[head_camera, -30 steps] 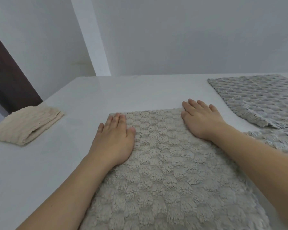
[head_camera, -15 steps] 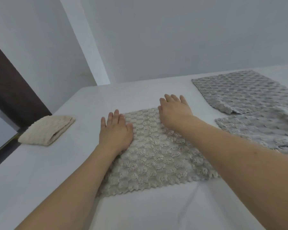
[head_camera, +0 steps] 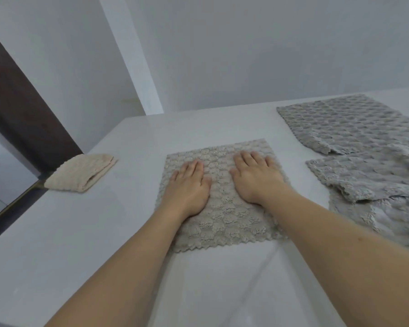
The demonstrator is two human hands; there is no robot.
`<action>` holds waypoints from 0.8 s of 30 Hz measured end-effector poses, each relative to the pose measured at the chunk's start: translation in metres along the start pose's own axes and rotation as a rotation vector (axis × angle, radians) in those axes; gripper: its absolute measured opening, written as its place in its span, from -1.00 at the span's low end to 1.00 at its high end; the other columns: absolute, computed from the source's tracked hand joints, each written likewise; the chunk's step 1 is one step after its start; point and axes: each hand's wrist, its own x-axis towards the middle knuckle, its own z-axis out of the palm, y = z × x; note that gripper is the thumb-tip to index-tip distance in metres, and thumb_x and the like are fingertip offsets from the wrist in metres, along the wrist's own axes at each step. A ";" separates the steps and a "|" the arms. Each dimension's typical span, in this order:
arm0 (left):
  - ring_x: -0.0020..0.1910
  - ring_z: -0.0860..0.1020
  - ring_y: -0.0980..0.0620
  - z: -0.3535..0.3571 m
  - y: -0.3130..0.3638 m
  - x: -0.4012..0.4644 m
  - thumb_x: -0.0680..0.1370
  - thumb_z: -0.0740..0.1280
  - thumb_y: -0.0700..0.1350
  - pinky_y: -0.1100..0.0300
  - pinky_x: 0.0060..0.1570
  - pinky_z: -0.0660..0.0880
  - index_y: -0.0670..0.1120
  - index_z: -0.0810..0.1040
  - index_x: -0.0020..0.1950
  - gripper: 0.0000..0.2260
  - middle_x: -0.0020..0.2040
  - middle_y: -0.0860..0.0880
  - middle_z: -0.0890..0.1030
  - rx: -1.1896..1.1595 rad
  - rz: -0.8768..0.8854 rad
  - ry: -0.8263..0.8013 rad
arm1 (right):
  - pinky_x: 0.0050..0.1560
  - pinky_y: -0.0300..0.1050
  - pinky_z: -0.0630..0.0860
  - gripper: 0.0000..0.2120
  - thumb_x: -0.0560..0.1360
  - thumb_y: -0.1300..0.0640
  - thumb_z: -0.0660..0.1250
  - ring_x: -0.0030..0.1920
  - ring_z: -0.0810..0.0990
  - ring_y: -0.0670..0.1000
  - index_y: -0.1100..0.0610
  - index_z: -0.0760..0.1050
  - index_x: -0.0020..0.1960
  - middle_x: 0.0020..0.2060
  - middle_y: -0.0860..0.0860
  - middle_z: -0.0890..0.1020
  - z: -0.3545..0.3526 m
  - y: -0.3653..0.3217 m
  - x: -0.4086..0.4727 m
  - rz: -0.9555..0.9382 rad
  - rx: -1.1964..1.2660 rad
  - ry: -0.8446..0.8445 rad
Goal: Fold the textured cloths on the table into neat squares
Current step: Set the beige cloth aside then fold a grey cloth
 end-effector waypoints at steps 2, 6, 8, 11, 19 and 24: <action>0.59 -0.14 0.06 -0.002 -0.017 -0.007 0.68 -0.15 0.13 0.04 0.55 -0.18 -0.03 -0.11 0.63 -0.47 0.63 0.03 -0.11 0.005 -0.028 -0.001 | 0.52 0.14 -0.21 -0.44 0.64 -0.09 -0.24 0.56 -0.16 0.04 0.06 -0.13 0.59 0.58 -0.02 -0.11 -0.005 0.022 -0.012 0.072 -0.005 0.007; 0.58 -0.16 0.12 -0.001 -0.041 -0.023 0.68 -0.15 0.13 0.09 0.54 -0.19 0.00 -0.13 0.63 -0.47 0.62 0.07 -0.14 -0.012 -0.079 -0.022 | 0.53 0.12 -0.18 -0.45 0.64 -0.08 -0.22 0.56 -0.15 0.03 0.06 -0.15 0.59 0.58 -0.04 -0.13 -0.006 0.044 -0.025 0.104 -0.010 -0.002; 0.58 -0.16 0.11 0.000 -0.041 -0.021 0.68 -0.14 0.12 0.09 0.54 -0.19 0.00 -0.13 0.63 -0.47 0.62 0.07 -0.14 -0.005 -0.087 -0.007 | 0.52 0.14 -0.19 -0.45 0.64 -0.08 -0.22 0.56 -0.14 0.04 0.07 -0.14 0.59 0.58 -0.04 -0.12 -0.003 0.042 -0.020 0.109 -0.013 0.019; 0.58 -0.15 0.10 0.000 -0.037 -0.019 0.68 -0.13 0.11 0.08 0.54 -0.19 -0.01 -0.11 0.63 -0.48 0.62 0.07 -0.12 -0.003 -0.098 0.014 | 0.51 0.17 -0.19 -0.45 0.64 -0.07 -0.20 0.56 -0.14 0.05 0.06 -0.12 0.59 0.58 -0.04 -0.11 -0.003 0.041 -0.015 0.114 -0.016 0.022; 0.59 -0.14 0.02 -0.019 -0.016 -0.031 0.67 -0.11 0.03 -0.06 0.53 -0.28 -0.07 -0.05 0.62 -0.48 0.63 0.00 -0.09 0.014 -0.119 0.038 | 0.50 0.21 -0.25 -0.46 0.64 0.00 -0.16 0.56 -0.14 0.09 0.17 -0.04 0.58 0.58 0.08 -0.07 -0.023 0.014 -0.032 0.113 -0.083 0.110; 0.58 -0.18 0.11 0.004 0.019 -0.079 0.69 -0.10 0.08 0.03 0.54 -0.23 -0.01 -0.06 0.63 -0.49 0.62 0.08 -0.10 -0.040 0.057 0.039 | 0.50 0.15 -0.08 -0.35 0.57 -0.09 -0.28 0.55 0.06 0.10 0.17 0.09 0.56 0.55 0.09 0.12 0.008 -0.022 -0.080 -0.170 -0.024 0.163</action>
